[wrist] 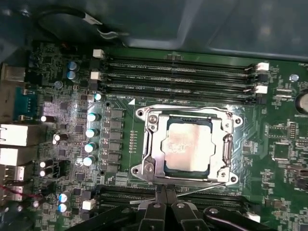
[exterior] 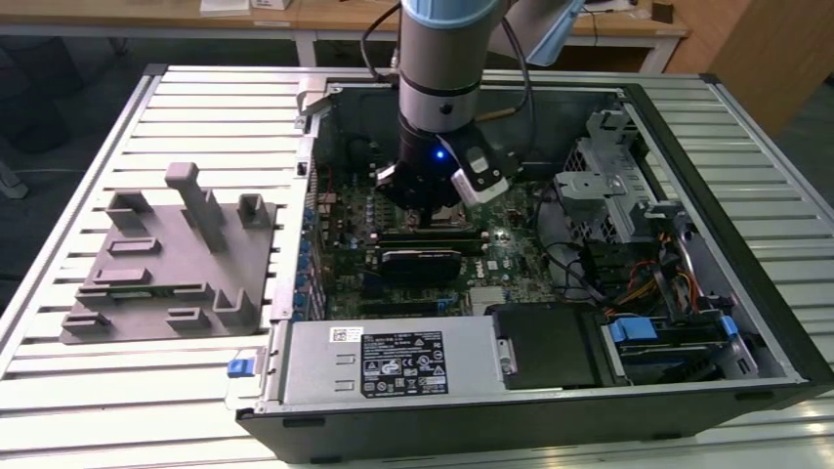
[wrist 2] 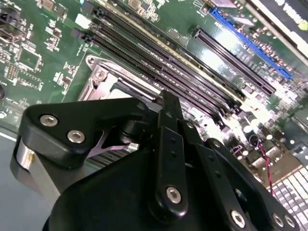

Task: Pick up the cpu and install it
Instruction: 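Install the second cpu locking lever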

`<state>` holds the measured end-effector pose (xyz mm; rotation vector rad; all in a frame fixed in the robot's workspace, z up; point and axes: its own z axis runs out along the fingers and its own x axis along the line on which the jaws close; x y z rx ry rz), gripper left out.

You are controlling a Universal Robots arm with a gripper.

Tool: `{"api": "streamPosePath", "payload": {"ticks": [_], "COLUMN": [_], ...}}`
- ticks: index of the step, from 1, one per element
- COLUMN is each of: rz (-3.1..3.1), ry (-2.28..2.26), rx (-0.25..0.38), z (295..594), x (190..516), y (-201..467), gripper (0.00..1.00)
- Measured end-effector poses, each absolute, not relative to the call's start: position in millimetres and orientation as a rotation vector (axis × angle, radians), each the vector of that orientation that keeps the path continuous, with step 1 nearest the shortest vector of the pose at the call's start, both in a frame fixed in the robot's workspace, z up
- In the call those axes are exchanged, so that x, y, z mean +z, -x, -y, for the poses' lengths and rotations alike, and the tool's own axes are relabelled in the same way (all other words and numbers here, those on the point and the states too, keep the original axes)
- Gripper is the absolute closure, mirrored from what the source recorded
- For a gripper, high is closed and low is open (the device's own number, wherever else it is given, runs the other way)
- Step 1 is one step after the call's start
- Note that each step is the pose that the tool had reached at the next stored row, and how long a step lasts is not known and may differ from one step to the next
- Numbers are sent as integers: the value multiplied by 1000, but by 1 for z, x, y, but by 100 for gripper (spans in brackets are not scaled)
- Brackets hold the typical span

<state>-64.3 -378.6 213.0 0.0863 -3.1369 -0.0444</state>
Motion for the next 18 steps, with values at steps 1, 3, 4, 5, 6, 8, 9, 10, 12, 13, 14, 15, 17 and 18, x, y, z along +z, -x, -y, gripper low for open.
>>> {"api": "streamPosePath", "payload": {"ticks": [1, 3, 4, 5, 6, 8, 9, 10, 12, 13, 14, 15, 17, 18], "rz": [3137, 3137, 3137, 3137, 3137, 3136, 3135, 3135, 3134, 3133, 3133, 3133, 3133, 3133], "ry": [-86, -86, -87, -86, -86, -86, -86, -86, -86, -86, -87, -87, -87, -86], "rx": [-46, -55, -69, -81, -92, -124, -144, -166, -195, -202, -206, -209, -215, -217], "z": [379, 379, 380, 381, 383, 385, 386, 387, 389, 391, 392, 394, 396, 398], "x": [212, 210, 209, 209, 208, 208, 208, 208, 207, 207, 207, 207, 207, 207], "y": [64, 65, 65, 65, 65, 65, 66, 66, 68, 69, 70, 70, 71, 72], "gripper": [89, 89, 89, 89, 89, 89, 89, 89, 89, 89, 89, 89, 89, 89]}}
